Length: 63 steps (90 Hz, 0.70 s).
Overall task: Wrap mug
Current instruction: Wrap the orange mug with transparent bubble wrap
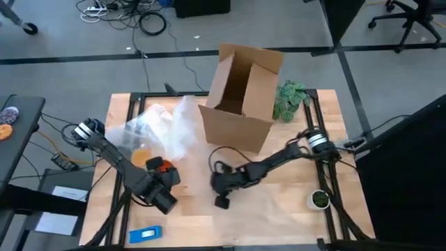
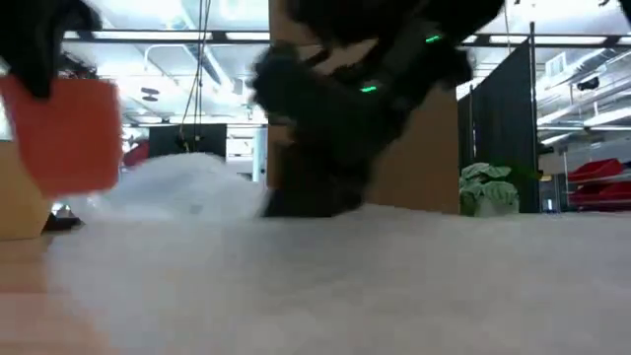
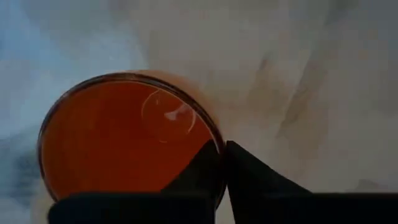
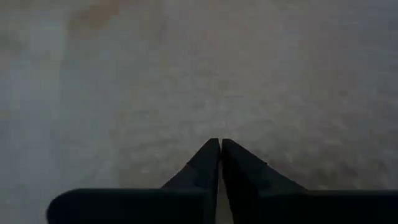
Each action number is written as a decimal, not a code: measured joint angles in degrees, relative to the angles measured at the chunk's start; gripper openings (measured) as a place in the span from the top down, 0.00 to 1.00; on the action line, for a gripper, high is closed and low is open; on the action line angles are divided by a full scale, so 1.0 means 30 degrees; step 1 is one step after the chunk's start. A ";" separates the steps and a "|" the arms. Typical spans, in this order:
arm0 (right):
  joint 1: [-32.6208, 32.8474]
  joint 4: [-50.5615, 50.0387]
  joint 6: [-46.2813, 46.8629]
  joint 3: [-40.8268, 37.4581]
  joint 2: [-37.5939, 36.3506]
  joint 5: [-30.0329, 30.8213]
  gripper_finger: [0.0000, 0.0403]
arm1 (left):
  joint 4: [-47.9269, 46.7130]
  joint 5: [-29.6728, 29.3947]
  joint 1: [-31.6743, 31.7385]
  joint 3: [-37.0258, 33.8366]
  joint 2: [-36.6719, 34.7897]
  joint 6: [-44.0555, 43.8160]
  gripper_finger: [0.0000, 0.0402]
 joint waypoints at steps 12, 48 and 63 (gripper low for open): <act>0.0042 -0.1349 -0.1371 0.2297 0.0892 -0.2844 1.00 | 0.2367 -0.1857 0.0145 0.0168 0.0006 0.1285 1.00; 0.2653 -1.0118 -0.0089 0.3108 -0.2922 0.0742 1.00 | 1.1805 -0.0790 0.0836 -0.5005 0.0193 0.2459 1.00; 0.3884 -1.3439 0.3287 0.3108 -0.3472 0.0878 1.00 | 1.1894 -0.0131 0.0834 -0.6288 0.0046 0.1024 1.00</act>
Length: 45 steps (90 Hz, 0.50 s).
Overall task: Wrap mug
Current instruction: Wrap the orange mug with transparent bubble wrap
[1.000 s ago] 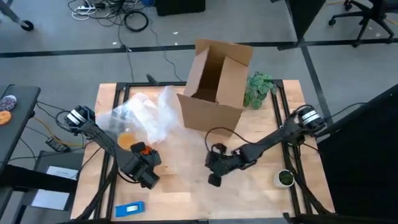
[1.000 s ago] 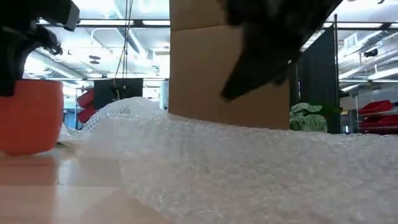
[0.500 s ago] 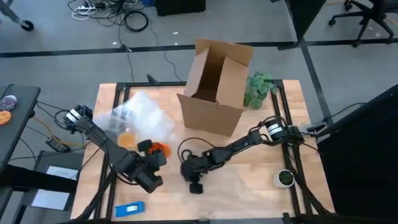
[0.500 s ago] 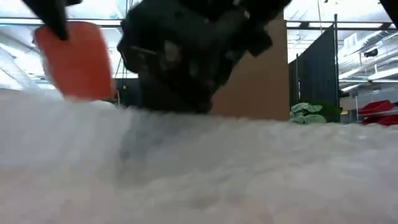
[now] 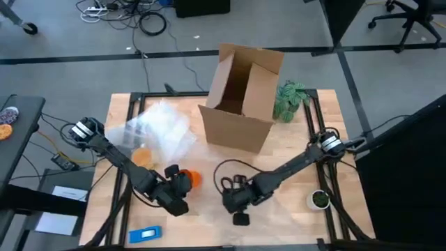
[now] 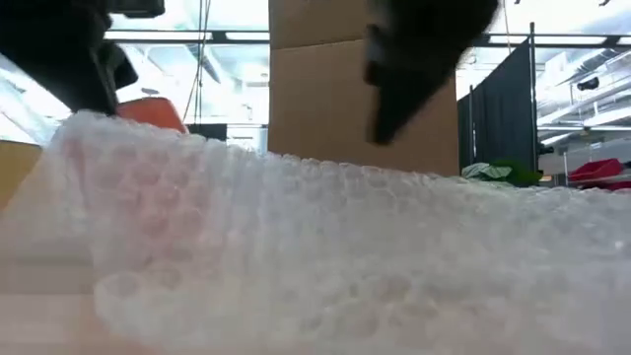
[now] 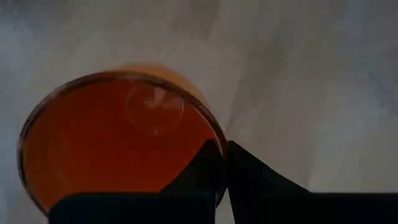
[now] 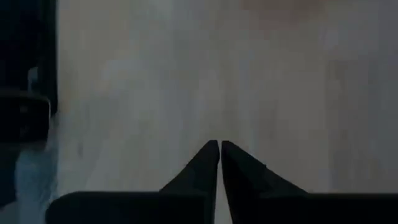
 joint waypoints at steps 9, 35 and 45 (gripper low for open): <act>0.0775 -0.0298 0.1823 -0.0280 0.0280 -0.1898 1.00 | -0.3560 0.0508 0.0010 0.0301 0.0044 -0.0851 1.00; 0.1245 -0.1500 0.3194 -0.2142 0.1360 -0.3781 1.00 | -0.8293 0.0720 0.0049 0.1999 -0.0127 -0.1874 1.00; 0.0334 -0.3056 0.1947 -0.2188 0.1170 -0.1614 1.00 | -0.7723 0.0642 0.0031 0.2429 -0.0116 -0.1304 1.00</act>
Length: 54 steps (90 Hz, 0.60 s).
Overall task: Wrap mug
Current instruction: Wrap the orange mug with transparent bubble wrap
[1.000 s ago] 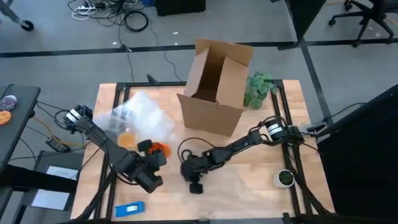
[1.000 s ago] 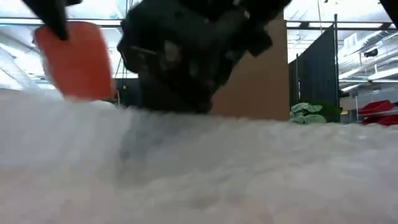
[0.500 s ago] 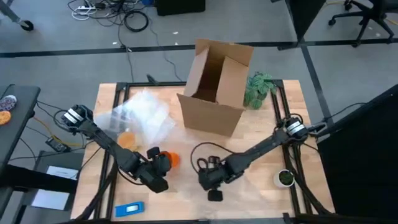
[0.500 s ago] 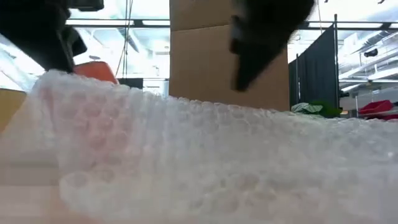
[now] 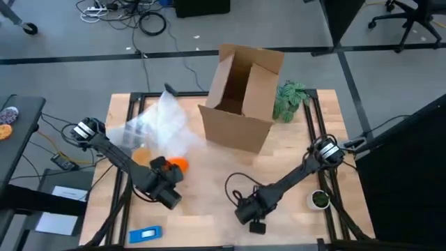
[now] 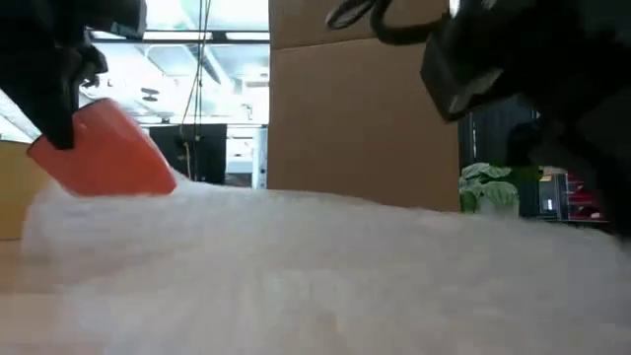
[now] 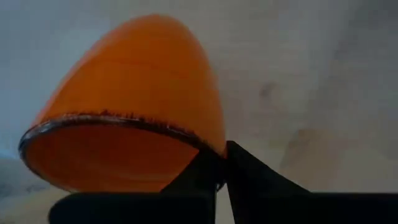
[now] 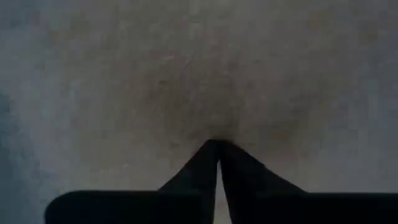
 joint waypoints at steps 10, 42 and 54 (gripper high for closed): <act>-0.1020 -0.0823 -0.1934 0.0573 0.0121 0.1701 1.00 | 0.1143 -0.1223 0.0225 0.0755 -0.0012 0.1207 1.00; -0.0512 -0.0998 -0.3949 0.4006 0.0156 -0.3002 1.00 | 0.4996 0.1723 0.4817 0.1517 0.0273 0.8018 1.00; -0.0107 -0.1659 -0.3667 0.4990 0.0134 -0.2973 1.00 | 0.4042 0.4625 0.6215 0.2516 0.1192 1.0108 1.00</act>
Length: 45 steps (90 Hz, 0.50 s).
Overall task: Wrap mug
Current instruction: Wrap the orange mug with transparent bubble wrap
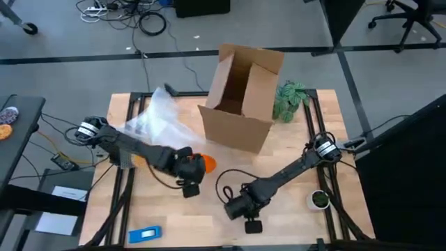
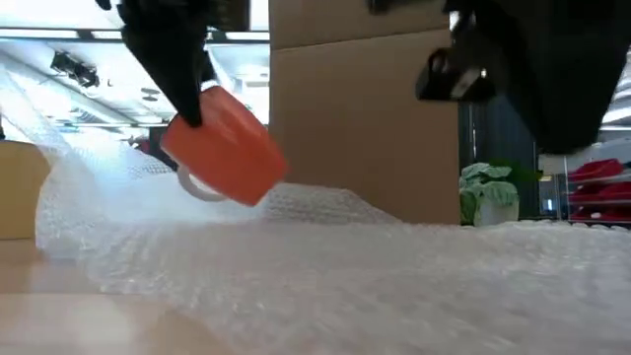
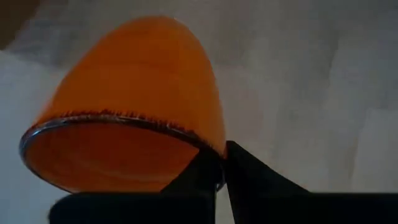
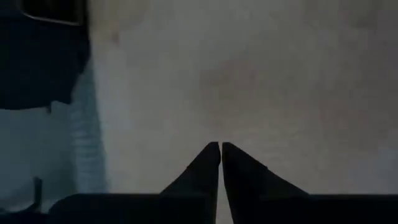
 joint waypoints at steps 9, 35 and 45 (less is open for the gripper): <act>0.0011 -0.0935 0.0343 0.0550 0.0000 0.0136 1.00 | -0.2986 0.1511 0.0536 0.1687 0.1485 0.1392 1.00; -0.0039 -0.1940 0.1341 0.0878 -0.0029 0.1161 1.00 | -0.8180 0.0099 0.0735 0.6136 0.5883 0.4848 1.00; 0.0154 -0.1981 0.1739 0.0878 -0.0029 0.1271 1.00 | -0.8326 0.0481 0.0727 0.7074 0.6398 0.5961 1.00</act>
